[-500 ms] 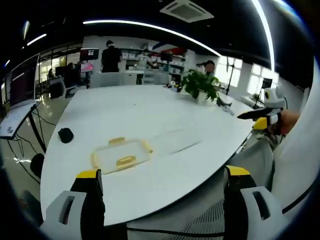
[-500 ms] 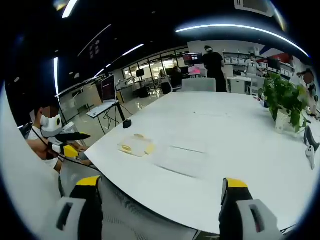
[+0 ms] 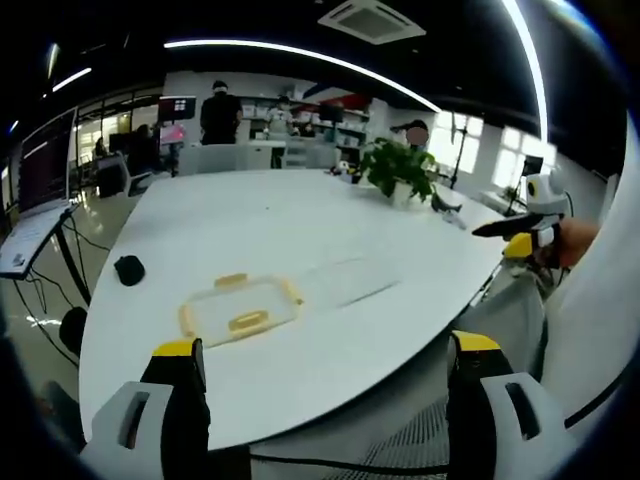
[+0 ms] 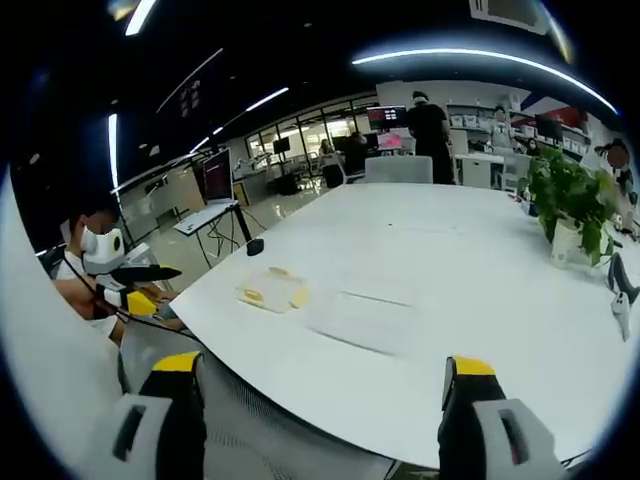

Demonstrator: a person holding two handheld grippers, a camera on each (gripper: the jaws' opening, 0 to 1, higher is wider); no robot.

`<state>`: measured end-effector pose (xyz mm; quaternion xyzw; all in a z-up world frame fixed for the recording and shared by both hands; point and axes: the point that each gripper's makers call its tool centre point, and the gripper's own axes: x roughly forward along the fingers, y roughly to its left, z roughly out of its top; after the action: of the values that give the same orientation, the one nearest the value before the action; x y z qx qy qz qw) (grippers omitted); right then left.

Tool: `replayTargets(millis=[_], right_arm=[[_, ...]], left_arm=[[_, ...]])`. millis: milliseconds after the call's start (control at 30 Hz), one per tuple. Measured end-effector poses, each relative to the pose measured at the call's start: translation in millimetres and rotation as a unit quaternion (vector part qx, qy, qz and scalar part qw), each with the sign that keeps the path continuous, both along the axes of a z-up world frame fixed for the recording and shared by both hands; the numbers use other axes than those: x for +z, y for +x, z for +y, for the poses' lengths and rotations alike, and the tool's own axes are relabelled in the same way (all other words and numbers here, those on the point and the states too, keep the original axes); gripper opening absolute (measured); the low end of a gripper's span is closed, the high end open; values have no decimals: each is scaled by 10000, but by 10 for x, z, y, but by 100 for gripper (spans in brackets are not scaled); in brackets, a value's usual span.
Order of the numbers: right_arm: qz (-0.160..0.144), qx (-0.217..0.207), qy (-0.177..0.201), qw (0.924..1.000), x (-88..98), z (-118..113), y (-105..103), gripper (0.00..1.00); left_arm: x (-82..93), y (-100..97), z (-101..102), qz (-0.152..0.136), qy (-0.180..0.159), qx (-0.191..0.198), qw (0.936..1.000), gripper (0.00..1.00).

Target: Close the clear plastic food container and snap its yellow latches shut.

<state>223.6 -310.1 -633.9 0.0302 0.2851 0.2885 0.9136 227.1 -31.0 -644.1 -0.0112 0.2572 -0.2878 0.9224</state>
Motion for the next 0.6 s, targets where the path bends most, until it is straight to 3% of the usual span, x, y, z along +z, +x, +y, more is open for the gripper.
replayTargets(millis=[600], right_arm=[[-13, 3, 67, 10000, 17, 23, -17, 97]], left_arm=[[9, -10, -9, -14, 29, -75, 10000, 99]])
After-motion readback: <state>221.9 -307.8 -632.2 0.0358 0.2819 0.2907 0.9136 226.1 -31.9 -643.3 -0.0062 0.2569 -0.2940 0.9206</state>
